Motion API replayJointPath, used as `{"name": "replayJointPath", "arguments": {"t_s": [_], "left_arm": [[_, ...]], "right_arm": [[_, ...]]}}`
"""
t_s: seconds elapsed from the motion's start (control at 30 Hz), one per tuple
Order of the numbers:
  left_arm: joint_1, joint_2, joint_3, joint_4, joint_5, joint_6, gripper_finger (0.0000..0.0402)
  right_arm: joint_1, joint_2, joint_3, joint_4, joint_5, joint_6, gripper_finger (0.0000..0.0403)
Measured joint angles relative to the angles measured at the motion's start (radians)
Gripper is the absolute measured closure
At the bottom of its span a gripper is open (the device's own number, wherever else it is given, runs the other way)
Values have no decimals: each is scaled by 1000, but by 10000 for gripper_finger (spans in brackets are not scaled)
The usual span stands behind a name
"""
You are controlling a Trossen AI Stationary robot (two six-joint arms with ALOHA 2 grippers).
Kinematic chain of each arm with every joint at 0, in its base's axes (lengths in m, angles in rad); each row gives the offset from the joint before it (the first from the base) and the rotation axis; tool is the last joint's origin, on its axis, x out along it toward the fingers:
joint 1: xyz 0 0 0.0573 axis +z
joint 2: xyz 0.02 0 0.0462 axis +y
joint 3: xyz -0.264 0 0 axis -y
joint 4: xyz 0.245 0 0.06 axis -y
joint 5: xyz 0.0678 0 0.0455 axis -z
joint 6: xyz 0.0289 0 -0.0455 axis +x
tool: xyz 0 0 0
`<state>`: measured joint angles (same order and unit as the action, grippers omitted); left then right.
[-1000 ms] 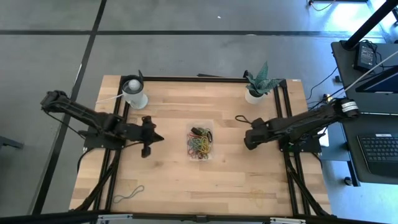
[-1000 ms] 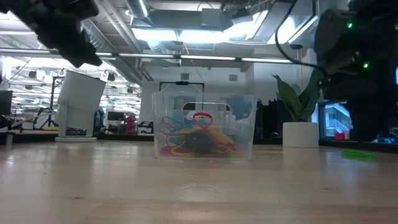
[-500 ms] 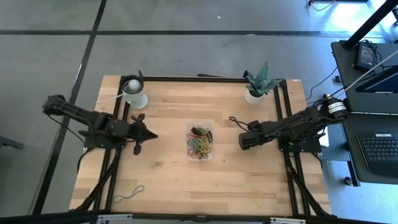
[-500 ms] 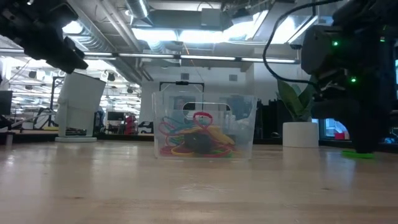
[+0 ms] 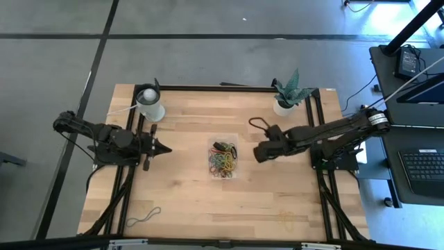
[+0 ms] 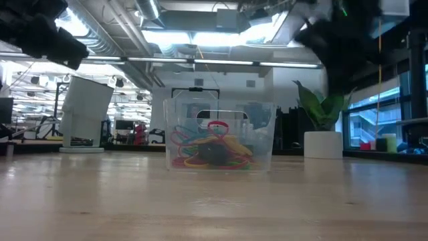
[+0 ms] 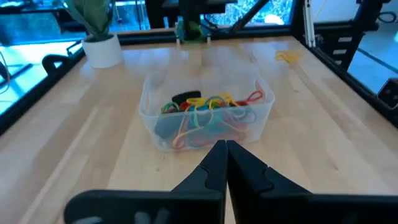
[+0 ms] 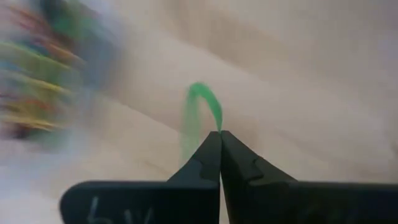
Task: Pick and place rubber bands into bin
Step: Put the green rubber band into the transparent bin
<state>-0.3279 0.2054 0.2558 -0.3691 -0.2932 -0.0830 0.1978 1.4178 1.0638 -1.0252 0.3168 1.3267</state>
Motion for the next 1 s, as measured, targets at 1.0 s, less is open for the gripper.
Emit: {"name": "replayJointPath", "arguments": {"t_s": [1.0], "left_arm": [[153, -13, -248, 478, 152, 14, 400]], "right_arm": [[-12, 635, 650, 163, -120, -546, 387]]}}
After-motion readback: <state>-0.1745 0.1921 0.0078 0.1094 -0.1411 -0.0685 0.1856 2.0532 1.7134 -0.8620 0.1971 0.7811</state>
